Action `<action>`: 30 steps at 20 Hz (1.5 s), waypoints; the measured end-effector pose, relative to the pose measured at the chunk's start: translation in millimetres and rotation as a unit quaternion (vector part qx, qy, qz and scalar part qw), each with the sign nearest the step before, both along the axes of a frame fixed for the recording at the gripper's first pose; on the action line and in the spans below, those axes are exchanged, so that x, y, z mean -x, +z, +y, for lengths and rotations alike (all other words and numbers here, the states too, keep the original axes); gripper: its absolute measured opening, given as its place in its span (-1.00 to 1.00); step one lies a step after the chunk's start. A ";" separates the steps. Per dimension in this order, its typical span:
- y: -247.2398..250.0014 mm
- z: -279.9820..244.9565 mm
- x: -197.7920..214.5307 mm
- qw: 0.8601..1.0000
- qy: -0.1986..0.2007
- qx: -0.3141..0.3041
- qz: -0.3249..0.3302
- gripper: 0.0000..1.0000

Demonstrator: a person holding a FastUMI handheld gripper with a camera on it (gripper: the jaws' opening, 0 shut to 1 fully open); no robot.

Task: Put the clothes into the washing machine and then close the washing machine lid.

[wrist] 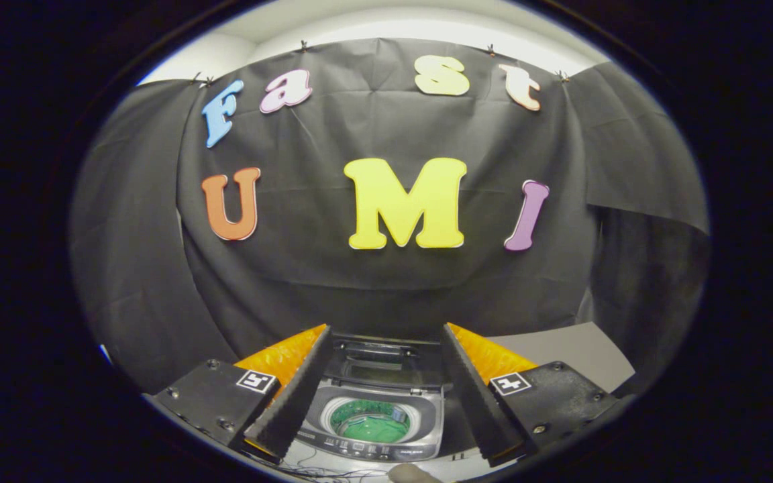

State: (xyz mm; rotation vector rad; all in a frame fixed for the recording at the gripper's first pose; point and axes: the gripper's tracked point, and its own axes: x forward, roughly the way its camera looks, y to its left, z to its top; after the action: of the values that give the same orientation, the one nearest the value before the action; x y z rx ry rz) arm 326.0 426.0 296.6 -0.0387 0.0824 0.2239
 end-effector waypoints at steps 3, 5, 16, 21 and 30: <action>2.8 11.6 -38.0 1.000 -0.007 -0.009 0.023 1.00; 5.1 17.4 -64.5 0.999 -0.009 -0.008 0.031 1.00; -53.7 62.1 -196.0 0.989 -0.008 0.008 0.145 1.00; -93.1 66.2 -239.8 0.979 -0.026 0.024 0.199 1.00; -143.5 72.5 -286.7 0.966 -0.054 0.058 0.246 1.00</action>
State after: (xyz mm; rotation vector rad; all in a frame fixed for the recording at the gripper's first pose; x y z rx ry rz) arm 612.6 498.5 153.1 -0.0938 0.5929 0.1152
